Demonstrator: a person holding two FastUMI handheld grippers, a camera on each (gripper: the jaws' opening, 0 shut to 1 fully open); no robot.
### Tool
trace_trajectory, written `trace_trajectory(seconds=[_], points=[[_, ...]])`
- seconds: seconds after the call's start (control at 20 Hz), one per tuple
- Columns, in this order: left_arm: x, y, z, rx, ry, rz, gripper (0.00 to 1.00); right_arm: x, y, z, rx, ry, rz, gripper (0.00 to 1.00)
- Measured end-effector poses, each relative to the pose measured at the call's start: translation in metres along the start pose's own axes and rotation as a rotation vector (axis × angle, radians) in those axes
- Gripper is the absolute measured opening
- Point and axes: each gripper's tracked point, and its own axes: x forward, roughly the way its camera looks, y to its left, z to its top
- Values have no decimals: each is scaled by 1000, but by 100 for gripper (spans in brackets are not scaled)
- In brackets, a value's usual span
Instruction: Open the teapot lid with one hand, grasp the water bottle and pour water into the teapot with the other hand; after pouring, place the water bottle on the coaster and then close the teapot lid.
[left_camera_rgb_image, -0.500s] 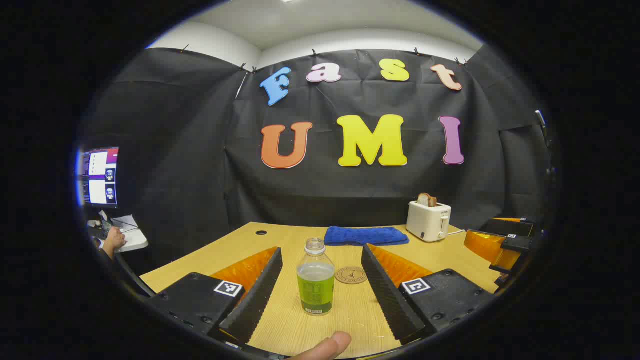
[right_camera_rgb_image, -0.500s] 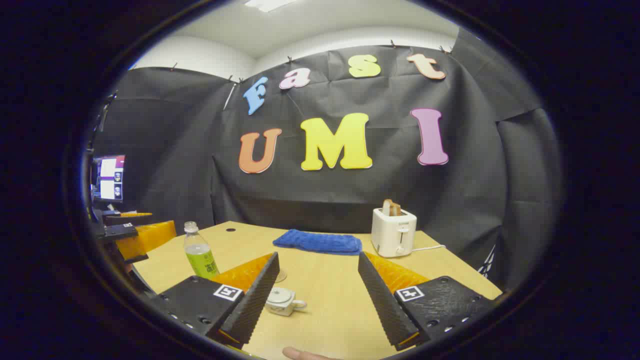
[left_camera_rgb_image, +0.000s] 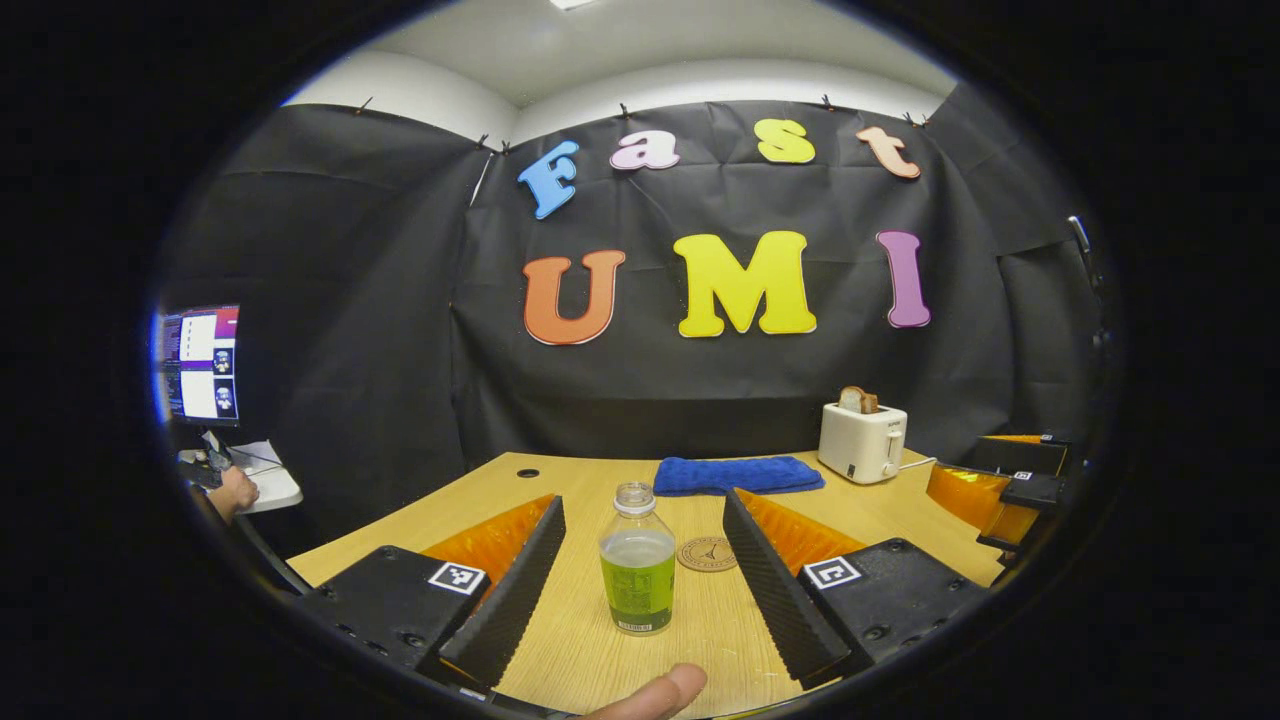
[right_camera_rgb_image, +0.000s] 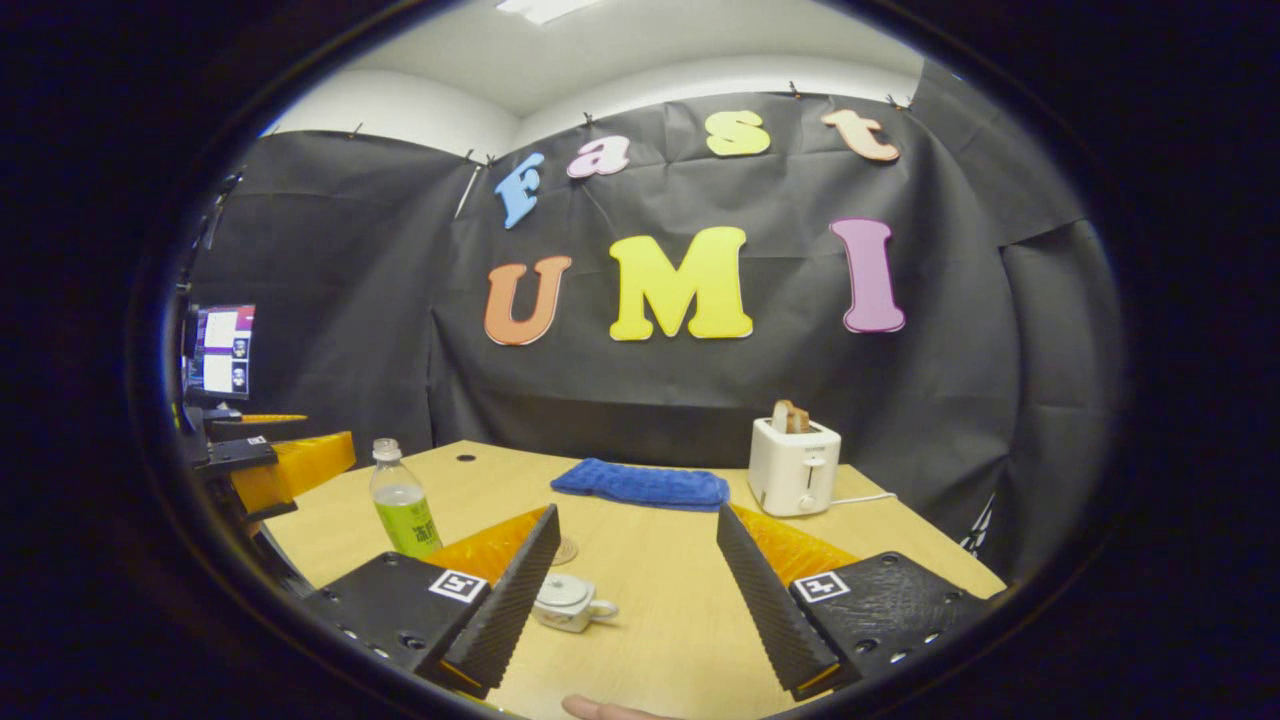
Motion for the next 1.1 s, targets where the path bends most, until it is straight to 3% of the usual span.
trace_trajectory(seconds=[0.3,0.4,0.55,0.8,0.9,1.1], points=[[4,1,-7,5,20,12,99,18,3,-12,29,1,11,95],[6,3,-9,4,26,14,99,32,18,-21,19,-21,58,97],[8,8,-11,3,29,32,99,57,38,-60,-31,31,95,95],[11,19,-14,-9,39,51,99,91,63,-95,-14,98,130,89],[13,24,-15,-17,44,59,100,97,71,-103,9,115,152,81],[18,33,-21,-26,61,77,99,105,77,-126,4,182,164,45]])
